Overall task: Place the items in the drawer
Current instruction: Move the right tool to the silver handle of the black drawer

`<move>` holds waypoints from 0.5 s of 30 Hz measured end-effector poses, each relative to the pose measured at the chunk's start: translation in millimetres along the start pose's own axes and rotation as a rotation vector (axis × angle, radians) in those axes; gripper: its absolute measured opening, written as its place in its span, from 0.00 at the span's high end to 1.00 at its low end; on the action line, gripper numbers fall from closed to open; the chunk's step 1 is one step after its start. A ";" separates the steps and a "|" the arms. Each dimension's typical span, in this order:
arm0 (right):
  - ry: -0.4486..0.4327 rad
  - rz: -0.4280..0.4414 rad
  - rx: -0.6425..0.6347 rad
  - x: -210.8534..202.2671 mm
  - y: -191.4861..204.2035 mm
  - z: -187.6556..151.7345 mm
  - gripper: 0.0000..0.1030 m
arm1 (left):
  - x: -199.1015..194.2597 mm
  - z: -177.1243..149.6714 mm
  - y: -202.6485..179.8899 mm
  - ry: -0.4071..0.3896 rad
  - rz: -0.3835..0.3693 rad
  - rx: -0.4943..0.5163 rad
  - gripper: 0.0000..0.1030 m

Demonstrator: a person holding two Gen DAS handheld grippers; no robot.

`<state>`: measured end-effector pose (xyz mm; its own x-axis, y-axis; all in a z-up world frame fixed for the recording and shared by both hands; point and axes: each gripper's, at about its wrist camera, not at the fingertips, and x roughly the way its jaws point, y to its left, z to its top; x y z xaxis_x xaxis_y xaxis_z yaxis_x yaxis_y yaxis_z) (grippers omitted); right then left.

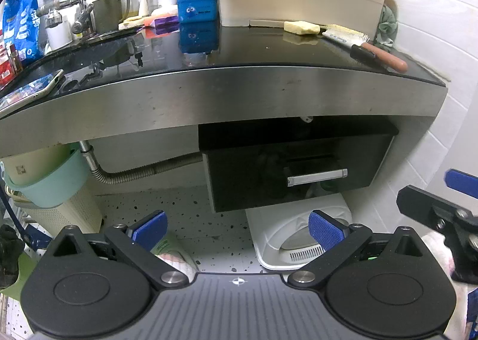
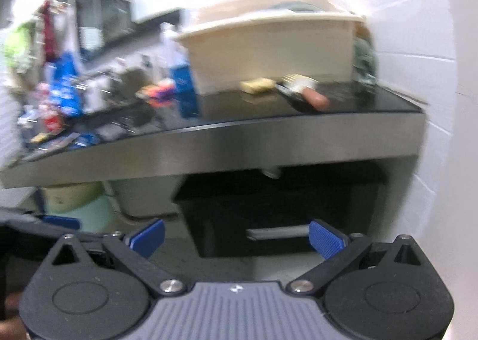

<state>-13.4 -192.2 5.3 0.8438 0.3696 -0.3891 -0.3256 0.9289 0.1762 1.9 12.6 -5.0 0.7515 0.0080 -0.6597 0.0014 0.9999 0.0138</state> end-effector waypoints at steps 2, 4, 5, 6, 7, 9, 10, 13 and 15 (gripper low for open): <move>-0.057 0.068 -0.007 -1.7 -2.8 -5.2 0.00 | 0.6 -0.5 1.5 0.004 0.000 0.000 0.01; -0.054 0.054 -0.027 2.9 -1.2 -5.4 0.00 | 1.3 -1.1 3.0 0.008 0.001 -0.003 0.01; -0.048 0.038 -0.042 5.7 0.4 -5.0 0.00 | 1.9 -1.2 3.8 0.012 0.001 -0.004 0.01; -0.042 0.029 -0.059 8.8 1.0 -5.1 0.00 | 2.3 -1.4 4.5 0.015 0.000 -0.004 0.01; -0.037 0.024 -0.078 12.1 1.2 -5.5 0.00 | 2.7 -1.6 5.1 0.016 0.000 -0.004 0.01; -0.026 0.012 -0.115 18.6 1.8 -6.3 0.00 | 3.3 -2.0 5.8 0.021 0.000 -0.003 0.01; -0.020 0.007 -0.134 21.8 2.0 -6.7 0.00 | 3.5 -2.3 5.9 0.022 -0.001 -0.002 0.01; 0.026 0.038 -0.194 37.5 -0.4 -10.1 0.00 | 4.1 -3.1 5.6 0.021 0.001 0.002 0.01; 0.052 0.055 -0.230 47.0 -1.7 -12.6 0.00 | 4.5 -3.3 6.0 0.021 0.002 0.002 0.01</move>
<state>21.4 -176.1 -24.6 0.8013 0.4144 -0.4315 -0.4636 0.8860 -0.0099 3.2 18.6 -10.3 0.7372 0.0105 -0.6756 0.0013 0.9999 0.0170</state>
